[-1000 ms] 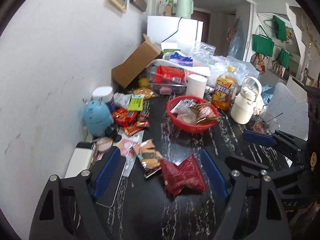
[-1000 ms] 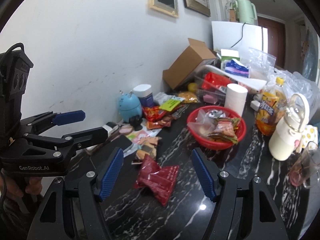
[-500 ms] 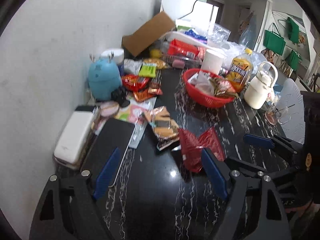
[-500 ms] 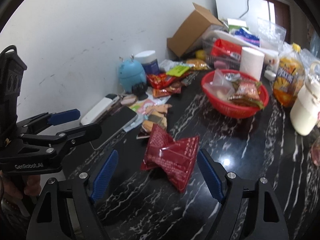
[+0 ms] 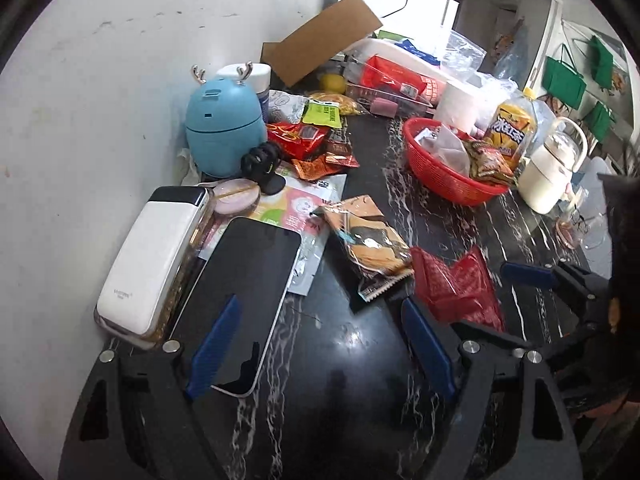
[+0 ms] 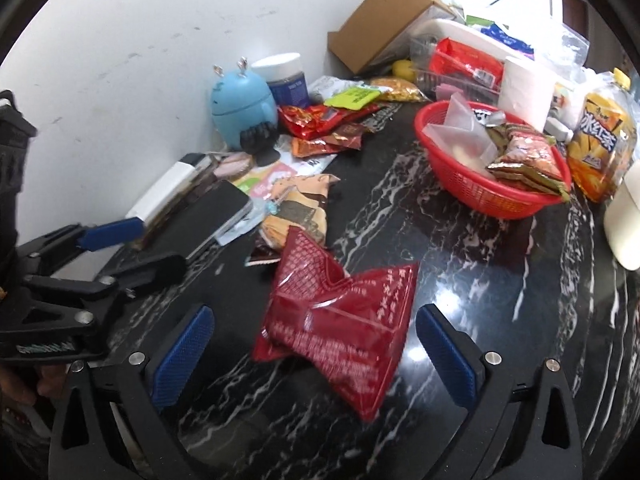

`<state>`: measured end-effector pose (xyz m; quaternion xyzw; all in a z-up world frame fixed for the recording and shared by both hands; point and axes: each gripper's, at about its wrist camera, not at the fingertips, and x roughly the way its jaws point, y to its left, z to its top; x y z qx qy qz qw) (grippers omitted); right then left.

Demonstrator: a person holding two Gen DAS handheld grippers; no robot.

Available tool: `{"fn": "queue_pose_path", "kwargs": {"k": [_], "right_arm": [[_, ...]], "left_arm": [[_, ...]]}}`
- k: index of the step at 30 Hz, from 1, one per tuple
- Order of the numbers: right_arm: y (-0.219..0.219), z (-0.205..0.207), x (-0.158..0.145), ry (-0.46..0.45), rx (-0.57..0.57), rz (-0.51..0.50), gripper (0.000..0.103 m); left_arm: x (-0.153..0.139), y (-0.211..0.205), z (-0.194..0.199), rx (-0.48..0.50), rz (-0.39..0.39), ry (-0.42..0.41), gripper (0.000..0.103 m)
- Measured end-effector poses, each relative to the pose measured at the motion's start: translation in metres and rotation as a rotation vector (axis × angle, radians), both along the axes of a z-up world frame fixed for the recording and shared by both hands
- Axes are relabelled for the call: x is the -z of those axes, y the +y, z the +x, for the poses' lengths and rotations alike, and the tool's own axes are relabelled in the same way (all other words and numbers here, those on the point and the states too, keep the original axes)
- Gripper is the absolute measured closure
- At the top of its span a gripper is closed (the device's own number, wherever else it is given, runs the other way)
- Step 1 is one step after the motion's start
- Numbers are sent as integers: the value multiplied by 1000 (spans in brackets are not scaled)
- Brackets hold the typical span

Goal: Organize snacks
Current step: 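Grasp the red printed bag with the right gripper while the left grasps the seaweed-biscuit packet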

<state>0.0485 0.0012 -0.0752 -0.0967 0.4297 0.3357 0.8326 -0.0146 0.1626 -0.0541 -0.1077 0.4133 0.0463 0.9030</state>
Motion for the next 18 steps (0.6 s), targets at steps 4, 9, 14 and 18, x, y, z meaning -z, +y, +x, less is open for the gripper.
{"fn": "queue_pose_path", "kwargs": {"k": [4,9,14,18], "right_arm": [[5,11,10,21,5,-27,0],[2,24,19,80,23,-6,12],[-9,29,23,136,15,40,29],[-22,35,22,134,50,36,30]], "left_arm": [[5,7,10,3,-26,10,21],[14,5,26,16,-34,32,21],[21,-3,45,50,-53,51,21],[25,-14,59,79,-62,63,21]]}}
